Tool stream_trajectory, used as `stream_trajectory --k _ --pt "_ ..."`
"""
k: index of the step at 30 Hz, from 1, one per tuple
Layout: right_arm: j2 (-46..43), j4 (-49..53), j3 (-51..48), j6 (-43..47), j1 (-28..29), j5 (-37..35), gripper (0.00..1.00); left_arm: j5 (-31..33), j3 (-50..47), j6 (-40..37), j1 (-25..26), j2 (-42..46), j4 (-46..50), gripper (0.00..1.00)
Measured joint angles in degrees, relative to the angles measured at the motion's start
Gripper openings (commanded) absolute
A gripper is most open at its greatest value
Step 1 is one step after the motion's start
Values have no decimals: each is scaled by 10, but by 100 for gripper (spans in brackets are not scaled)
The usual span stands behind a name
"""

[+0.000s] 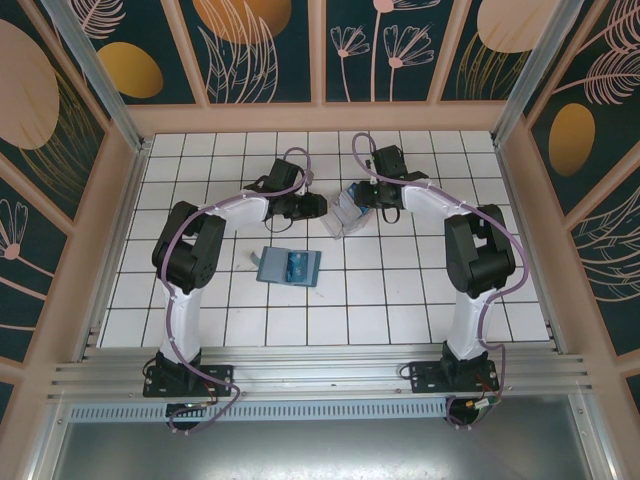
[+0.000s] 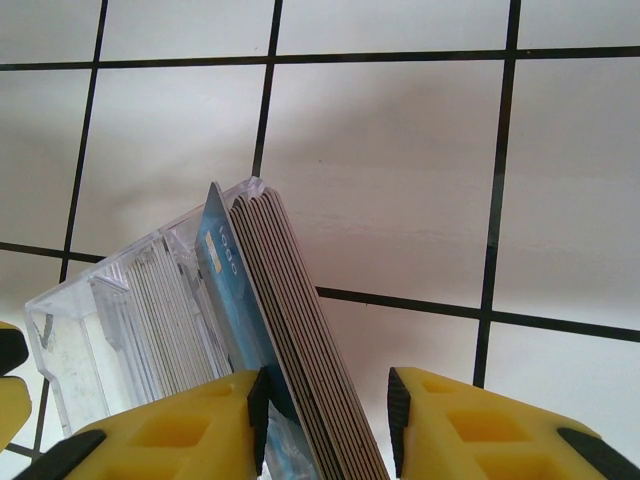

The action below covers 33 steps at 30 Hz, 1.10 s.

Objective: Put the credit cards into the card holder

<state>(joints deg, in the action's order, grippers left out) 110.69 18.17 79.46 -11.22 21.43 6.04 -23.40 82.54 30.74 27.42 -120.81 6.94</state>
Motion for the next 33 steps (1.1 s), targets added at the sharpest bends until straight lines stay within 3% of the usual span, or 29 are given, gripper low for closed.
stream_trajectory --k 10,17,21,23,33 --pt "-12 14 12 4 0 -1 39 -2 -9 4 0 0 -4 46" --pt "-15 18 14 5 0 0 26 -2 -9 4 0 0 -7 46" --pt "-15 20 17 8 0 1 46 -2 -9 4 0 0 -7 46" --pt "-15 22 19 14 1 0 50 -2 -9 4 0 0 -7 46" --pt "-4 33 28 20 12 -2 52 -2 -9 8 0 0 -7 47"
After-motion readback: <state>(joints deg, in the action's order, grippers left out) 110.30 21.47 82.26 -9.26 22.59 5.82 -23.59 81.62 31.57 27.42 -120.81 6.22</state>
